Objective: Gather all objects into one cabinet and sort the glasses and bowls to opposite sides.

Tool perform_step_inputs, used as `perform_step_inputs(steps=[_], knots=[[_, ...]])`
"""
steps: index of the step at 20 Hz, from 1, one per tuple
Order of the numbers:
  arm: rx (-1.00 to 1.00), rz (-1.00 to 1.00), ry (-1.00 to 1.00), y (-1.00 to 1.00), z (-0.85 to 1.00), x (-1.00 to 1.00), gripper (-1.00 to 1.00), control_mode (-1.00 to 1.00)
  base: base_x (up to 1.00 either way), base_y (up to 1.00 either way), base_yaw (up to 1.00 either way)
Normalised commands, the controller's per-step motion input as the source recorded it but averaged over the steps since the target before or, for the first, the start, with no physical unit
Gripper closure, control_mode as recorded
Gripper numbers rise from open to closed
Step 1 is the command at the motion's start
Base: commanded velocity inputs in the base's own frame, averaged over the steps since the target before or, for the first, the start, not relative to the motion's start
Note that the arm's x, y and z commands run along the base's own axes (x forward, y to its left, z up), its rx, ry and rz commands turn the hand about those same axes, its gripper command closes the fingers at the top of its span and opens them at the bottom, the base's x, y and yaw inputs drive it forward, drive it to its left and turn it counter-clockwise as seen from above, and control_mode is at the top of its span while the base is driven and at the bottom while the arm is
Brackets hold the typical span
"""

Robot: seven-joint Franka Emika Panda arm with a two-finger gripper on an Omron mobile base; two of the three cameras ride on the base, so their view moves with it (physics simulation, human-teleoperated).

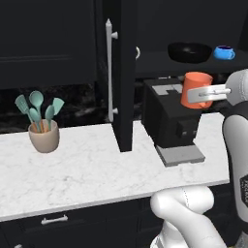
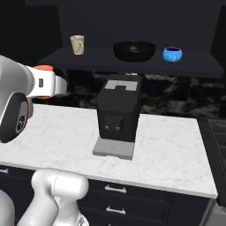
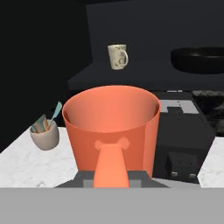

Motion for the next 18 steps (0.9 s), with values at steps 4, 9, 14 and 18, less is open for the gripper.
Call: perform_step_inputs(steps=[4, 9, 14, 18], knots=[[0.0, 0.0, 0.0, 0.0, 0.0, 0.0, 1.0, 1.0, 0.0, -0.31, -0.02], [0.0, 0.0, 0.0, 0.0, 0.0, 0.0, 1.0, 1.0, 0.08, -0.19, -0.16], [0.0, 0.0, 0.0, 0.0, 0.0, 0.0, 1.0, 1.0, 0.27, -0.34, -0.23], [0.0, 0.0, 0.0, 0.0, 0.0, 0.0, 1.0, 1.0, 0.44, -0.26, -0.03]])
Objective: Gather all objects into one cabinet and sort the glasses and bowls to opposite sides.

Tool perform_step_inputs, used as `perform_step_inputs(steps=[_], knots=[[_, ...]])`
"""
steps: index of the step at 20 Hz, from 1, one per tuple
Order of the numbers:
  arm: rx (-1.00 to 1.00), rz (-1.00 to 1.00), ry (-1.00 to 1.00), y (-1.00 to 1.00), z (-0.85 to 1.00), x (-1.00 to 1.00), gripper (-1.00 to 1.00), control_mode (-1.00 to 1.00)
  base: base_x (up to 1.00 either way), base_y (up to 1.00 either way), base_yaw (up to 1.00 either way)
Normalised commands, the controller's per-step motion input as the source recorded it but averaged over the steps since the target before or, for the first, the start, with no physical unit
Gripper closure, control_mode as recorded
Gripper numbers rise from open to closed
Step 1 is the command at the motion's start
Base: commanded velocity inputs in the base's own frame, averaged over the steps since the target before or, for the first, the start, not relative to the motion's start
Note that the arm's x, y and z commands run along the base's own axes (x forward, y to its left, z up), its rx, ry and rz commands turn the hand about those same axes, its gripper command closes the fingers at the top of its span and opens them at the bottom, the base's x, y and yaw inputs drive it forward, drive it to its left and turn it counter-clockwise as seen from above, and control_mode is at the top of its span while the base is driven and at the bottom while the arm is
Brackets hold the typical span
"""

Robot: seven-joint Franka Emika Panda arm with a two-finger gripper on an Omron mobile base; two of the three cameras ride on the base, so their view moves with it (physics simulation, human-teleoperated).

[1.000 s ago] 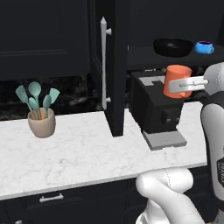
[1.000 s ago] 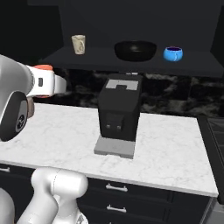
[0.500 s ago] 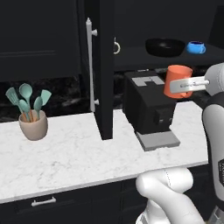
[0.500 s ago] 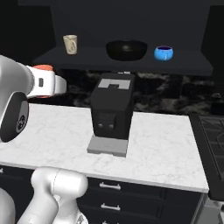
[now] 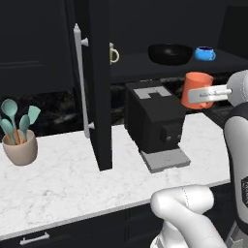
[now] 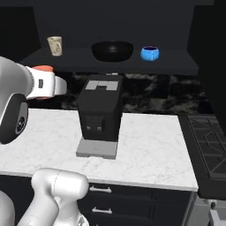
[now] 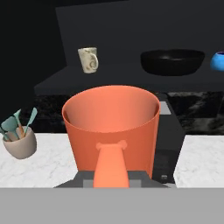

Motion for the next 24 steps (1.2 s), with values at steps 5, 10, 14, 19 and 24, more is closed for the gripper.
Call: perform_step_inputs(steps=[5, 10, 14, 19, 24], knots=[[0.0, 0.0, 0.0, 0.0, 0.0, 0.0, 1.0, 1.0, 0.53, -0.25, 0.0], [0.0, 0.0, 0.0, 0.0, 0.0, 0.0, 1.0, 1.0, 0.48, -0.22, 0.0], [0.02, 0.06, 0.0, -0.02, -0.25, 0.53, 1.0, -1.0, 0.17, -0.02, 0.01], [0.01, 0.11, 0.0, 0.0, -0.25, 0.54, 1.0, -1.0, 0.0, 0.0, 0.0], [0.02, 0.15, -0.01, 0.18, -0.01, 0.68, 1.0, -1.0, 0.0, 0.0, 0.0]])
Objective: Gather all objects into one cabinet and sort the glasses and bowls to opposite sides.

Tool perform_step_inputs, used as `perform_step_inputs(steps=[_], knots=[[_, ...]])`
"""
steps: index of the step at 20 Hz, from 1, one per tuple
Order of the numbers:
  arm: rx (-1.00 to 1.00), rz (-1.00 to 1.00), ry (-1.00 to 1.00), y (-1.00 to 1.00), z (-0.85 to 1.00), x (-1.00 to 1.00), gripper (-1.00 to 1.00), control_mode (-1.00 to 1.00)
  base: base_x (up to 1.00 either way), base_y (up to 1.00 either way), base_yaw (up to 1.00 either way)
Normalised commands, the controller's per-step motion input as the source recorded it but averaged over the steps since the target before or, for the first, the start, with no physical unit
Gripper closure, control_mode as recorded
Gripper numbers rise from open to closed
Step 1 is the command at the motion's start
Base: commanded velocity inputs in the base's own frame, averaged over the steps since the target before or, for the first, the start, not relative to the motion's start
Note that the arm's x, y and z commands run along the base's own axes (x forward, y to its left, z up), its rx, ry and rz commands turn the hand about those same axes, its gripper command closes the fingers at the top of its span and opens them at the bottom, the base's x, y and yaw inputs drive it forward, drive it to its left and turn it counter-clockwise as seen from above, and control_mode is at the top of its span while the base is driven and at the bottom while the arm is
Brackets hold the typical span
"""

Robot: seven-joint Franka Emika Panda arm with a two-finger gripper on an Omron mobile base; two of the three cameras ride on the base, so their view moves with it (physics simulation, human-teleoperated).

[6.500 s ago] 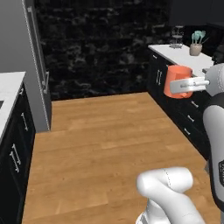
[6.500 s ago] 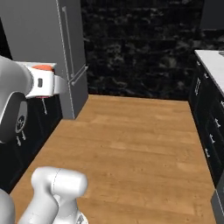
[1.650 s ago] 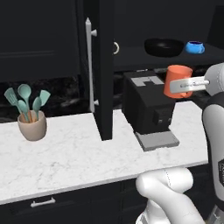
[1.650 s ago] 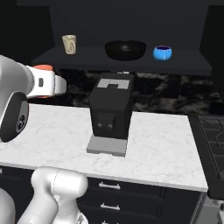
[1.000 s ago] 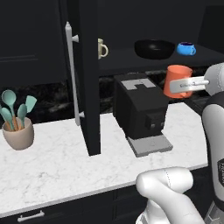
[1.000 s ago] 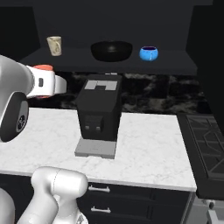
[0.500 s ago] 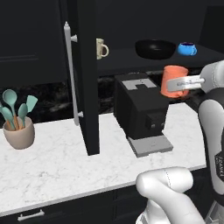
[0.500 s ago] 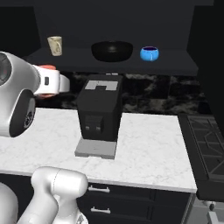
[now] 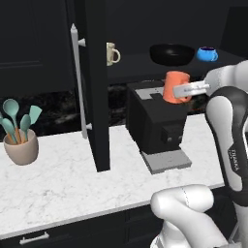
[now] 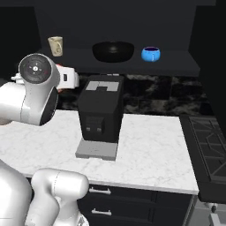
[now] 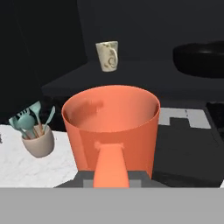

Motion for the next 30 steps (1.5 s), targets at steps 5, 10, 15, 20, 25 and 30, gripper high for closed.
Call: perform_step_inputs(steps=[5, 10, 15, 20, 25, 30], knots=[[0.01, 0.09, 0.01, 0.48, 0.11, 0.52, 1.0, -1.0, 0.0, 0.0, 0.0], [0.0, 0.0, 0.01, 0.43, 0.27, 0.43, 1.0, -1.0, 0.0, 0.0, 0.0], [0.0, 0.0, 0.0, 0.39, 0.33, 0.23, 1.0, -1.0, 0.0, 0.0, 0.0], [0.0, 0.0, 0.0, 0.44, 0.03, 0.43, 1.0, -1.0, 0.0, 0.0, 0.0], [0.0, 0.0, 0.0, 0.26, 0.0, 0.42, 1.0, -1.0, 0.0, 0.0, 0.0], [0.0, 0.15, 0.0, 0.18, -0.25, 0.45, 1.0, -1.0, 0.0, 0.0, 0.0]])
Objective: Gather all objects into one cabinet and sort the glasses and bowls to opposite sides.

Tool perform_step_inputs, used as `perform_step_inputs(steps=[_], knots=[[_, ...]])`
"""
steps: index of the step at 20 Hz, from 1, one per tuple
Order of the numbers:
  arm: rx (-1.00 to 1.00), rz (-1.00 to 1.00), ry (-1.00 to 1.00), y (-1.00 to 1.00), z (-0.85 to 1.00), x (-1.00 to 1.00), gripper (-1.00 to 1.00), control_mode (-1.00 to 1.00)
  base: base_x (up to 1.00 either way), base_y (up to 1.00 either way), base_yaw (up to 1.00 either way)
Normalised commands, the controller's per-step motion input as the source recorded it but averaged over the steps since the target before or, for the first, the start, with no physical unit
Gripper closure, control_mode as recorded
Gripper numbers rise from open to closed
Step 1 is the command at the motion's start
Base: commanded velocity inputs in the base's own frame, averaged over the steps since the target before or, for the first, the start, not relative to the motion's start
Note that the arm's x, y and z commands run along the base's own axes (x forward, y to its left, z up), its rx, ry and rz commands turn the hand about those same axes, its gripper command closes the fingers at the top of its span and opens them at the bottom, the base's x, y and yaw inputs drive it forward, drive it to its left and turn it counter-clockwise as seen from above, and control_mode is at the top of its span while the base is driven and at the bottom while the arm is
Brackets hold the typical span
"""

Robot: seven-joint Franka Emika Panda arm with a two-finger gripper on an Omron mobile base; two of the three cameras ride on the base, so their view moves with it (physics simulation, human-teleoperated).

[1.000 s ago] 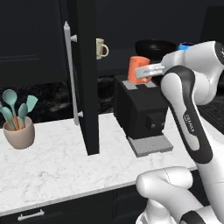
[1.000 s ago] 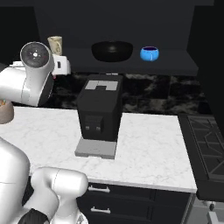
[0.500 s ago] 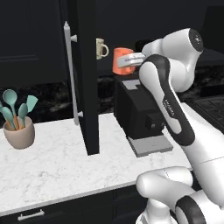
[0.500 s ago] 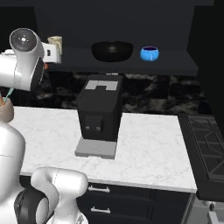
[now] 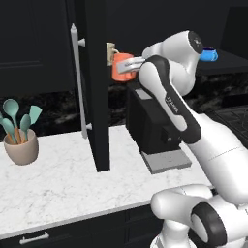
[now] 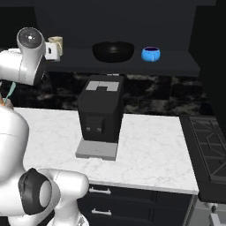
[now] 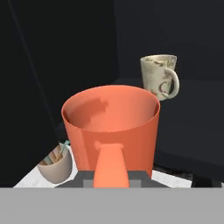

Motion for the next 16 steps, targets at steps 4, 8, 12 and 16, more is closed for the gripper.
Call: perform_step_inputs(steps=[4, 8, 12, 16], knots=[[0.0, 0.23, 0.0, 0.47, -0.21, 0.32, 1.0, -1.0, 0.0, 0.0, 0.0], [0.0, 0.04, -0.05, 0.4, -0.09, 0.38, 1.0, -1.0, 0.0, 0.0, 0.0], [0.0, -0.02, -0.05, 0.11, 0.0, 0.41, 1.0, -1.0, 0.0, 0.0, 0.0], [0.0, -0.05, 0.0, 0.02, 0.0, 0.42, 1.0, -1.0, 0.0, 0.0, 0.0]])
